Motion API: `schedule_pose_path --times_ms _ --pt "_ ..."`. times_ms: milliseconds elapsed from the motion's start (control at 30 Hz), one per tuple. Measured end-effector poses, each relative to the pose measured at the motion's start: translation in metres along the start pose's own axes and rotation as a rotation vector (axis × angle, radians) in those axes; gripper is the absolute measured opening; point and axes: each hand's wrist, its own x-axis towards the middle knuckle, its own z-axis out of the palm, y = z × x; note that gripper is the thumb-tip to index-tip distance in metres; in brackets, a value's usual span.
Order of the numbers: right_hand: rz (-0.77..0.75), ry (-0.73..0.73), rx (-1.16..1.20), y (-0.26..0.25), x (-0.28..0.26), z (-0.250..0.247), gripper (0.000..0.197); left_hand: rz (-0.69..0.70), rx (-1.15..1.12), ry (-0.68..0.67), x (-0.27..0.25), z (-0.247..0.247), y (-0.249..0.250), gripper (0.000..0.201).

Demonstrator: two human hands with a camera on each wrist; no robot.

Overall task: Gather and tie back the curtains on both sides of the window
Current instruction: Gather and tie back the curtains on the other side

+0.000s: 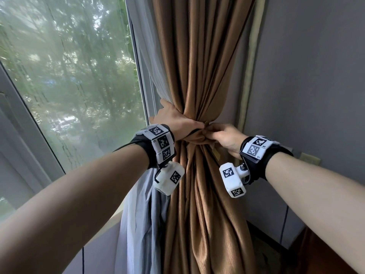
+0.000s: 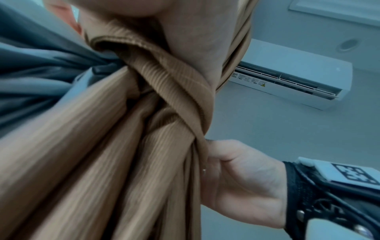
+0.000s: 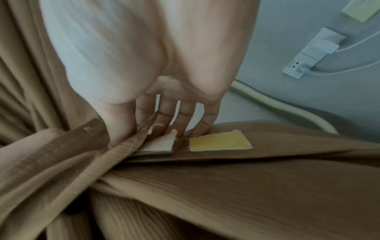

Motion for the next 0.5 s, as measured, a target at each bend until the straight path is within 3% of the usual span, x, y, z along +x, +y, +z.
schedule_pose_path --times_ms 233,500 --pt "0.066 -0.032 0.211 0.001 -0.001 -0.010 0.030 -0.008 -0.021 0.011 0.002 0.006 0.000 0.112" --pt "0.119 -0.037 0.157 0.005 0.005 -0.013 0.015 0.004 -0.010 0.010 0.005 0.008 0.000 0.111"
